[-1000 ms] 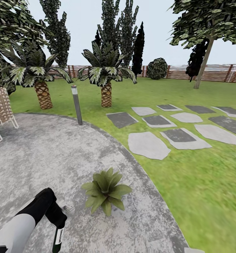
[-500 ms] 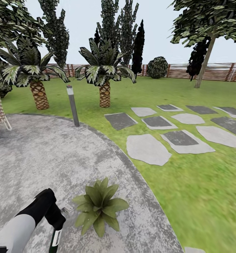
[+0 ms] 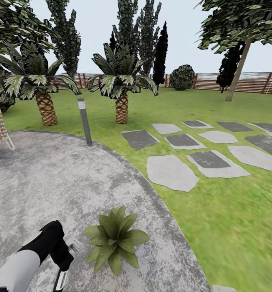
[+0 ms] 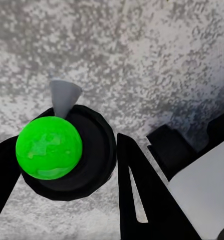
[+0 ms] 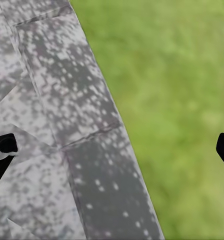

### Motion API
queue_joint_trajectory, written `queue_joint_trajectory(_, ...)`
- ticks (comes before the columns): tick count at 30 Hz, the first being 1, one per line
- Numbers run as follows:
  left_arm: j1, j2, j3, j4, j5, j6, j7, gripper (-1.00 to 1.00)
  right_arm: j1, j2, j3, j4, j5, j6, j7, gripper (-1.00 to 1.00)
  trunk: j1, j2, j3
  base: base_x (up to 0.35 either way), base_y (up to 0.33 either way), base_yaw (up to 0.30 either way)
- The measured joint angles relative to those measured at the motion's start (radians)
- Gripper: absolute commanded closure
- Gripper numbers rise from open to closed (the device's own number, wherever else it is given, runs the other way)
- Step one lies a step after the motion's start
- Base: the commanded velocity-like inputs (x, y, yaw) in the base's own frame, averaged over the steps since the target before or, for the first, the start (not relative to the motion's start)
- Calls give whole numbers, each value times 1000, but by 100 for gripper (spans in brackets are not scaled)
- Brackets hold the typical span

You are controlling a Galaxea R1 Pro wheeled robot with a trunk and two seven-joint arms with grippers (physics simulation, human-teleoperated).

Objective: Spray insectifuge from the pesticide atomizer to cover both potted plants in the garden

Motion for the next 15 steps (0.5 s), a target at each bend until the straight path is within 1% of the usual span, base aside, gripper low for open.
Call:
queue_joint_trajectory(1, -4, -15, -13, -3, -1, 2, 0, 100, 0, 0, -1, 0, 0, 0, 0, -100, 0, 0, -1, 0, 0, 99)
queue_joint_trajectory(2, -6, -25, -28, -7, -4, 2, -1, 100, 0, 0, -1, -1, 0, 0, 0, -100, 0, 0, -2, 0, 0, 64)
queue_joint_trajectory(5, -9, -34, -46, -12, -7, 2, -3, 100, 0, -1, -1, -1, 1, 1, 1, -100, 0, 0, -2, 0, 0, 21)
queue_joint_trajectory(8, -11, -24, -51, -13, -9, 1, -6, 100, 0, -10, 0, -1, 4, 1, 4, -100, 0, 0, -3, 0, 0, 3)
queue_joint_trajectory(11, -8, -17, -52, -12, -12, -1, -18, 100, 0, -12, 0, -1, 4, 1, 5, -100, 0, 0, -3, 0, 0, 0)
queue_joint_trajectory(15, -2, 17, -53, -1, -12, -4, -22, 100, 0, -13, 0, -1, 3, 2, 5, -100, 0, 0, -3, 0, 0, 0)
